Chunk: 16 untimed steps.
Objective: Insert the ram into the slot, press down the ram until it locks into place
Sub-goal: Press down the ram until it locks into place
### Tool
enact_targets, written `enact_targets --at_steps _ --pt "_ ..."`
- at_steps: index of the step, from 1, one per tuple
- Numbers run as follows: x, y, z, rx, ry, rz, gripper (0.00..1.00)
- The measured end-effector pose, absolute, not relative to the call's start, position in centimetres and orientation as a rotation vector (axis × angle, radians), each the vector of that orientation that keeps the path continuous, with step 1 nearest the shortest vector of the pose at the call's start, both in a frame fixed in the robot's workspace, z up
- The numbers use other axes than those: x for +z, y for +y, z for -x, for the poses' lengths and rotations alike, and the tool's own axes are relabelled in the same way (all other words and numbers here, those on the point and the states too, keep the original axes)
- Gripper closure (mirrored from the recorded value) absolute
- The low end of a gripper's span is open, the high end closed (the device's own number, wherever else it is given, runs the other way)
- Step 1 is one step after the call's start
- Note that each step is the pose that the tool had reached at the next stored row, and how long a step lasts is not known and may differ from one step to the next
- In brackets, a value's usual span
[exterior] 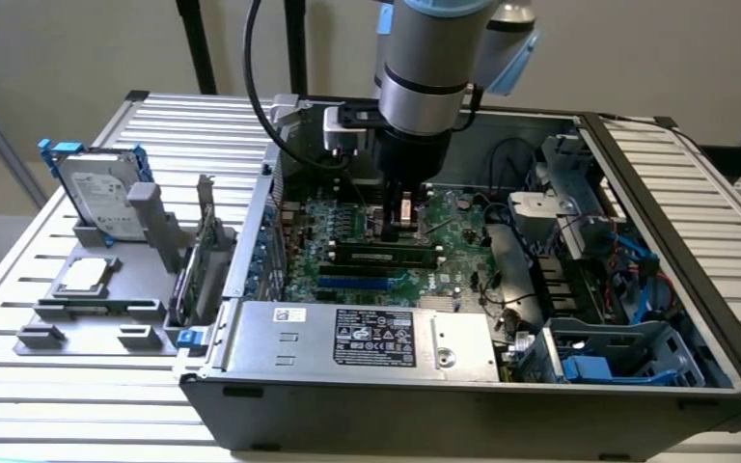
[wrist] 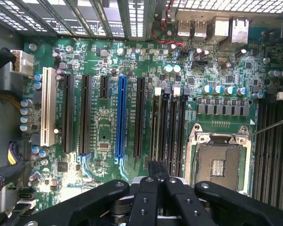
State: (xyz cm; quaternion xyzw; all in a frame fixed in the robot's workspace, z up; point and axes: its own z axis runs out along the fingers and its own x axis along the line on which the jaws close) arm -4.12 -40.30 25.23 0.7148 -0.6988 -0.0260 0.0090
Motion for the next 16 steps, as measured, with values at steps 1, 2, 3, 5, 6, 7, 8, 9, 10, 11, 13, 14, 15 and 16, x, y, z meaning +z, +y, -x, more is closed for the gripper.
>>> enact_targets --at_steps 1,2,3,5,6,7,8,9,10,11,13,14,15,16 --pt "25.23 -40.3 4.13 -0.081 -2.183 -2.233 0.9" --pt "25.23 -40.3 4.13 -0.081 -2.183 -2.233 0.9" --pt "25.23 -40.3 4.13 -0.081 -2.183 -2.233 0.9" --pt "25.23 -40.3 4.13 -0.081 -2.183 -2.233 0.9" --pt "25.23 -40.3 4.13 -0.081 -2.183 -2.233 0.9" --pt "25.23 -40.3 4.13 -0.081 -2.183 -2.233 0.9" --pt "25.23 -40.3 4.13 -0.081 -2.183 -2.233 0.9" --pt "25.23 -40.3 4.12 -0.081 -2.183 -2.233 0.9" --pt "25.23 -40.3 4.13 -0.081 -2.183 -2.233 0.9" --pt "25.23 -40.3 4.13 -0.081 -2.183 -2.233 0.9" --pt "25.23 -40.3 4.12 -0.081 -2.183 -2.233 0.9" --pt "25.23 -40.3 4.13 -0.081 -2.183 -2.233 0.9" --pt "25.23 -40.3 4.13 -0.081 -2.183 -2.233 0.9" --pt "25.23 -40.3 4.13 -0.081 -2.183 -2.233 0.9"
